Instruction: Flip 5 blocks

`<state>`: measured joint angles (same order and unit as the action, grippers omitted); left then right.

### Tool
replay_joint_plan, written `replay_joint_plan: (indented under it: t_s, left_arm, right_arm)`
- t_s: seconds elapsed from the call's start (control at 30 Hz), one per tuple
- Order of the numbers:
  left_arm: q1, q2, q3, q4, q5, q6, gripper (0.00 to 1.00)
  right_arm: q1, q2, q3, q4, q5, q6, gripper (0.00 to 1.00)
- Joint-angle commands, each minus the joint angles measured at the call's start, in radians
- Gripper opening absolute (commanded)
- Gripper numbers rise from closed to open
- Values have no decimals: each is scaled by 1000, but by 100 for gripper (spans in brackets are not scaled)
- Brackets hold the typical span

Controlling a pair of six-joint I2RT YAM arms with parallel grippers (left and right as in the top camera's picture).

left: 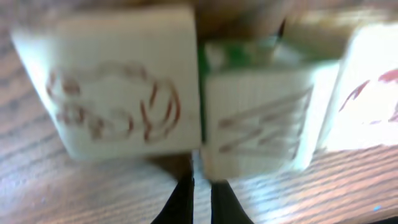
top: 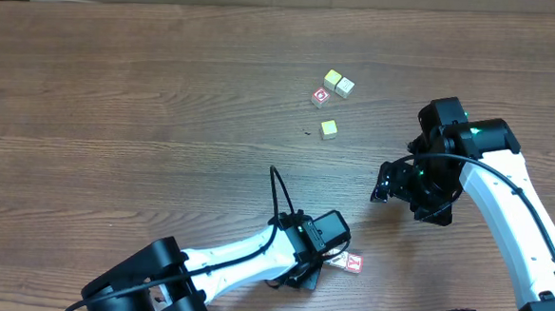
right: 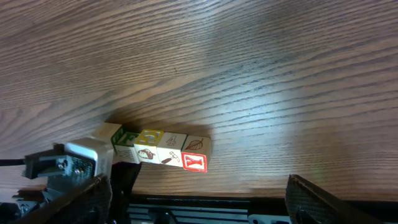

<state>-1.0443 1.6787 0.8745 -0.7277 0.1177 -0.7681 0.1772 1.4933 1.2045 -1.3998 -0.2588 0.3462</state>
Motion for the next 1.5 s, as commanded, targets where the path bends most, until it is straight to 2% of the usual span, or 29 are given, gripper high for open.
replay_joint_plan:
  t_s: [0.0,1.47]
  left_arm:
    - [9,-2,-9,28,6,-14,4]
    - [12,-2,-9,123,-23,5,4]
  right_arm:
    - [-3,-13,24,0,-5,-7,90]
    - [-3,-13,24,-19,-5,-6,90]
